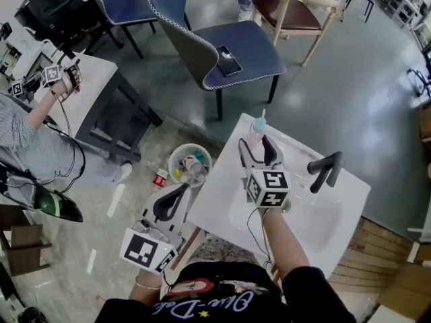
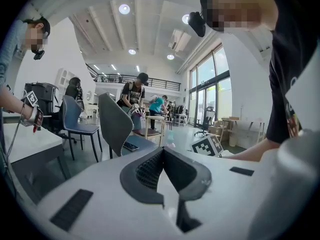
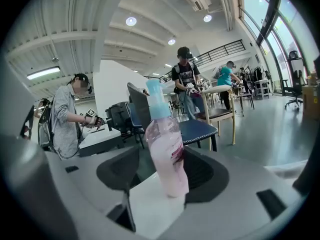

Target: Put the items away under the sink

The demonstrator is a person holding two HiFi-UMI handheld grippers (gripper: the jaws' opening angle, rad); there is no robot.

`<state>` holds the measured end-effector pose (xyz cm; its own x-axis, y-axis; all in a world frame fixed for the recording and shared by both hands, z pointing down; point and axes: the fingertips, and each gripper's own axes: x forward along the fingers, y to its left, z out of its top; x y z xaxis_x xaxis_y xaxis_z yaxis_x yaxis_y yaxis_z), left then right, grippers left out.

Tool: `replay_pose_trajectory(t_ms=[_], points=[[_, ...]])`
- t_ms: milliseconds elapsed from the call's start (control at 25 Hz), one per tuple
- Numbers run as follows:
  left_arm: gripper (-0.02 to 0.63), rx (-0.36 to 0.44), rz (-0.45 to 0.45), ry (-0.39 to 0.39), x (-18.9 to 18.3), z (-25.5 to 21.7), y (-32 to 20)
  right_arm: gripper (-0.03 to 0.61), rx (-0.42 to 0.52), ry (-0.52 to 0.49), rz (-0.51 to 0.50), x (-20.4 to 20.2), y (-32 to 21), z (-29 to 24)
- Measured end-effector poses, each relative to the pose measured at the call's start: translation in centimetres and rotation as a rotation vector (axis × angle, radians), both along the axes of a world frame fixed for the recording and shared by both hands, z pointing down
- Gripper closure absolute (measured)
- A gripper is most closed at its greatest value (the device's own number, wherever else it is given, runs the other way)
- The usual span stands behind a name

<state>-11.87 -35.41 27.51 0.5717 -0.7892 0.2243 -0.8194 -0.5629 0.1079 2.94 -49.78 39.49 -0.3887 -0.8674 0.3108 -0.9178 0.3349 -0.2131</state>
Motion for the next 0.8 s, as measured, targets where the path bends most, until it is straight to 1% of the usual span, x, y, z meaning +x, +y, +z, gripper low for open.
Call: replay_pose_trajectory(t_ms=[560,800], points=[[0.606,-0.006,-0.050,-0.006,-1.2,0.1,0.0,0.307,-0.005,0.008,0.037,0.3,-1.7,0.5],[0.606,-0.005,-0.059,-0.003,-1.2,0.2,0.0,0.307,-0.008,0.014,0.036,0.1,-2.3,0.8]])
